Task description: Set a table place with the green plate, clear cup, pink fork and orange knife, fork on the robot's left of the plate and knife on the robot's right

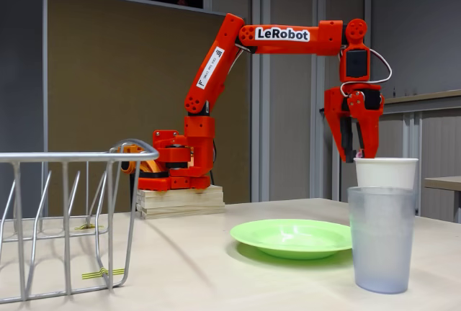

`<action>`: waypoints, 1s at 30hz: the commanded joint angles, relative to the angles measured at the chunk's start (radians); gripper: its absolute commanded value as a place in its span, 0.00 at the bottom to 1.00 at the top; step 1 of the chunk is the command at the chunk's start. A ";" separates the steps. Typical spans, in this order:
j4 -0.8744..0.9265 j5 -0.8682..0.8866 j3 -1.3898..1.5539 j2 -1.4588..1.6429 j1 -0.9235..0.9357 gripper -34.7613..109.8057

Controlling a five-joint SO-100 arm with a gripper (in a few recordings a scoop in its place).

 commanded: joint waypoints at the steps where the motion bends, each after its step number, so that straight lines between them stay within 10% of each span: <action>1: 0.025 0.003 -0.023 0.023 0.008 0.28; 30: 0.176 -0.121 -0.373 0.061 0.081 0.24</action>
